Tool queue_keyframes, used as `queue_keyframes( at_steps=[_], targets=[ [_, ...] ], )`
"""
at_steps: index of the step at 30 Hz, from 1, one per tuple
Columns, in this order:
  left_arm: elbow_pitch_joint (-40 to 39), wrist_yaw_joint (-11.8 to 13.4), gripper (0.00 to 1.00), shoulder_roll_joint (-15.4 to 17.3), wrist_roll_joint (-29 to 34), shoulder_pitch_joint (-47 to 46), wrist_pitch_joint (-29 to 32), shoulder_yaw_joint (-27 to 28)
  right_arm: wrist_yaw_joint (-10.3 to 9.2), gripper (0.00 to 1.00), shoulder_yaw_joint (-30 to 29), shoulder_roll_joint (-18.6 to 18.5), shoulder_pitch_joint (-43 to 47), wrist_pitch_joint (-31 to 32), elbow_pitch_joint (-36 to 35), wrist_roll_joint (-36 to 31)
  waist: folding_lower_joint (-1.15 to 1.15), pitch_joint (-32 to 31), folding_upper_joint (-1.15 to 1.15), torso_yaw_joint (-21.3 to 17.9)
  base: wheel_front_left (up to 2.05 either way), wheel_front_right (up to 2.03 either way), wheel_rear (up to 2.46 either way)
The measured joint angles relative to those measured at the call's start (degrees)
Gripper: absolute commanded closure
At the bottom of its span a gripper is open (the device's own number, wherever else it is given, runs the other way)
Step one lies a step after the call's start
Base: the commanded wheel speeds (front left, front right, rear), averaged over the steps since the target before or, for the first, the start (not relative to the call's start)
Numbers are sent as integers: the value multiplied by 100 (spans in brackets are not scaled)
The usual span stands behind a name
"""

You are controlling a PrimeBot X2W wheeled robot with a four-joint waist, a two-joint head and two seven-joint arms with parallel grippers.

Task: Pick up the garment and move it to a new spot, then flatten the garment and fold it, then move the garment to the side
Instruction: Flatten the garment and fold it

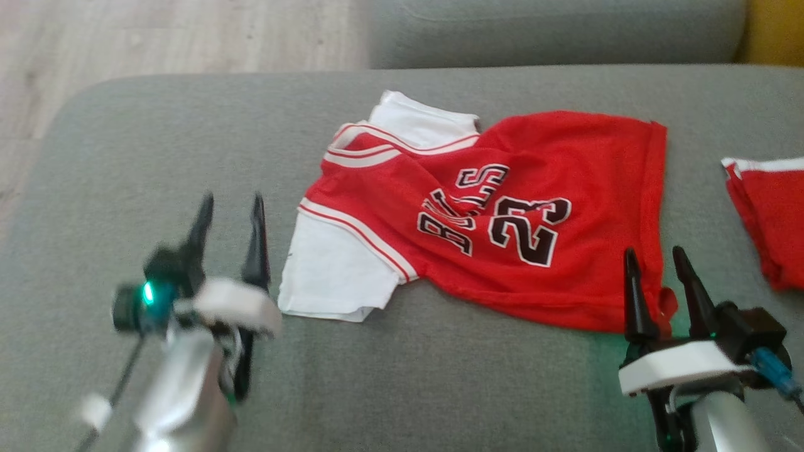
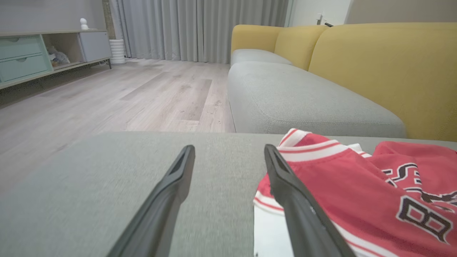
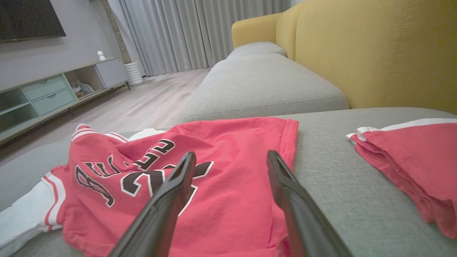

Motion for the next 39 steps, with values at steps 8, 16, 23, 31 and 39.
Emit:
queue_keyframes(
  at_steps=[8, 16, 23, 31, 39],
  targets=[
    [-608, 83, 0, -141, 36, 1094, 1, 56, 0, 0, 44, 0, 186, -1, -41, 48, 0, -121, 0, 187, 0, 0, 0],
    [-411, -90, 0, -133, 53, 989, 259, -122, 0, 0, 93, 0, 183, -1, -42, 47, 0, -65, 0, 56, 0, 0, 0],
    [179, -96, 0, -122, 49, 905, 845, -263, 0, 0, 93, 0, 177, -1, -41, 47, 0, 71, 0, -135, 0, 0, 0],
    [628, 30, 0, -89, 51, 622, 975, -265, 0, 0, 90, 0, 90, -2, -35, 46, 1, 226, 0, -283, 0, 0, 0],
    [779, -137, 100, -96, -71, 526, 1063, -304, 0, 0, 29, 0, 96, -2, 111, 38, 1, 128, 0, -348, 0, 0, 0]
  ],
)
